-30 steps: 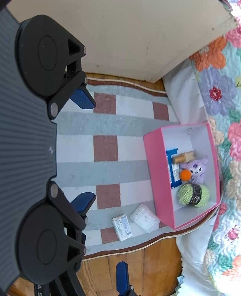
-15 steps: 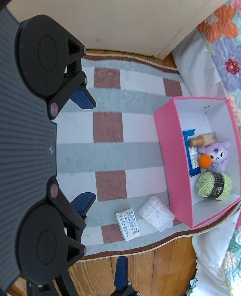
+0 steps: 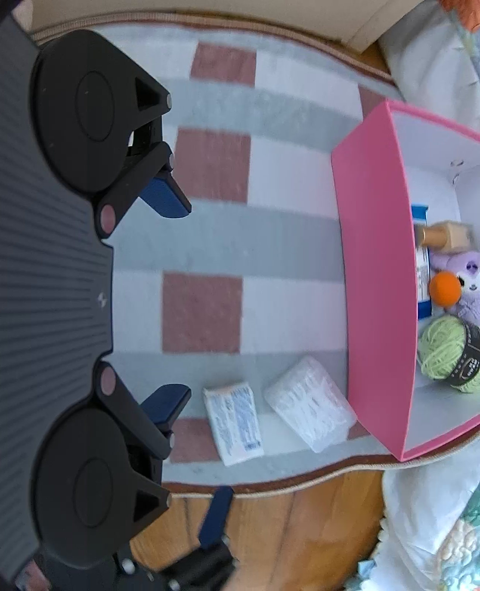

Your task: Organize objects

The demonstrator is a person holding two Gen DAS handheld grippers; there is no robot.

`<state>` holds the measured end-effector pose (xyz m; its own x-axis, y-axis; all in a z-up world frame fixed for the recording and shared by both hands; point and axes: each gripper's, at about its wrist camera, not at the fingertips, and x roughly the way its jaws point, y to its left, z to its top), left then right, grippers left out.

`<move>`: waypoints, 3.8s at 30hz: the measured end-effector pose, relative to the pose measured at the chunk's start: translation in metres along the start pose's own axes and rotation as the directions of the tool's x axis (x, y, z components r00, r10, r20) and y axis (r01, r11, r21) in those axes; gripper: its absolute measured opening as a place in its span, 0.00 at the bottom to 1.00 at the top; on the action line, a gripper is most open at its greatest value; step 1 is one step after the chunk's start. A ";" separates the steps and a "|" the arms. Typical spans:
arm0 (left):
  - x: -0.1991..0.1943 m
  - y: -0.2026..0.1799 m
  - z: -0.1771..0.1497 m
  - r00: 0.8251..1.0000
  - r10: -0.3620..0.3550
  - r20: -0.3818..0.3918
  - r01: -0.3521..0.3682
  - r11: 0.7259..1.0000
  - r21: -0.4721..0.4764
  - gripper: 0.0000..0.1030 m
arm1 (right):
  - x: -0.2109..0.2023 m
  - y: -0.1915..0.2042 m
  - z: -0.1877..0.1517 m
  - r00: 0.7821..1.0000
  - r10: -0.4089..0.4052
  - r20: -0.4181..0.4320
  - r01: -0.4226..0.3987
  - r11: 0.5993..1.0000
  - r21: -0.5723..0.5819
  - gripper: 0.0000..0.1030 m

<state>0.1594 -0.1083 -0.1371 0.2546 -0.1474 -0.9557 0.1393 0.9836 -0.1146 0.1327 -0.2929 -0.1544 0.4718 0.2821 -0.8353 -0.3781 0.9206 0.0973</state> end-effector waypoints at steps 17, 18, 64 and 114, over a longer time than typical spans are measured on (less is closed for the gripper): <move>0.067 -0.022 0.004 0.967 -0.251 0.052 0.253 0.967 -0.039 0.64 | 0.053 -0.015 -0.036 0.989 -0.114 0.093 0.109 0.992 0.058 0.84; 0.068 -0.022 0.003 0.964 -0.260 0.062 0.263 0.964 -0.035 0.63 | 0.053 -0.013 -0.037 0.987 -0.118 0.105 0.114 0.993 0.041 0.84; 0.009 -0.008 -0.036 0.979 -0.196 -0.058 0.202 0.972 0.122 0.33 | 0.023 0.065 -0.018 0.999 -0.004 -0.033 0.004 1.000 -0.014 0.81; -0.136 0.064 0.095 0.951 -0.187 0.247 0.154 0.977 0.147 0.33 | -0.039 0.089 0.178 0.984 0.057 0.168 -0.023 0.980 -0.197 0.82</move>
<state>0.2249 -0.0350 0.0111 0.4525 -0.3494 -0.8205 0.3159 0.9232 -0.2189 0.2221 -0.1736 -0.0166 0.5765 0.3753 -0.7258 -0.5386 0.8425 0.0079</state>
